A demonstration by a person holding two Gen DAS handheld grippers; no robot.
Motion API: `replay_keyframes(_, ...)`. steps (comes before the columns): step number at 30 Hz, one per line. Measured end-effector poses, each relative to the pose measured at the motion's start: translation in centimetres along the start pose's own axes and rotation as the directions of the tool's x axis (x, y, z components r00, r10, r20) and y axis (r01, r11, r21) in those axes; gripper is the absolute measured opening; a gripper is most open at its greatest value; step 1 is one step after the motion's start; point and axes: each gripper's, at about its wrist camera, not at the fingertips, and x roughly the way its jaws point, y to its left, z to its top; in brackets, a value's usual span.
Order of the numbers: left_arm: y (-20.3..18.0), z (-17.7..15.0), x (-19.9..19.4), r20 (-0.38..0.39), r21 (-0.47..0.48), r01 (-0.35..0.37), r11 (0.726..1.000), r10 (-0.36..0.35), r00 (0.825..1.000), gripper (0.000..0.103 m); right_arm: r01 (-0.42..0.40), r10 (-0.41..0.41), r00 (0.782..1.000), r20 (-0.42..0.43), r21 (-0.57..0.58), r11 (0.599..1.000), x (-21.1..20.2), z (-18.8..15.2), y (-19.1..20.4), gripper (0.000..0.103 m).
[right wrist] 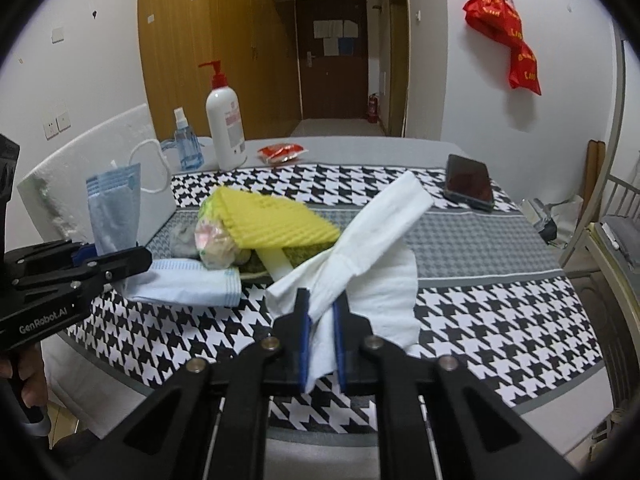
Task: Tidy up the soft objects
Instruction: 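Lift the blue mask with the left gripper while the right gripper lifts the tissue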
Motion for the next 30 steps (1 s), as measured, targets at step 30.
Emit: replay_keyframes(30, -1.4, -1.0, -3.1, 0.054, 0.071, 0.004, 0.997, -0.008, 0.999, 0.02, -0.019, 0.017, 0.995, 0.099, 0.014, 1.0, -4.6, -0.1, 0.2, 0.014)
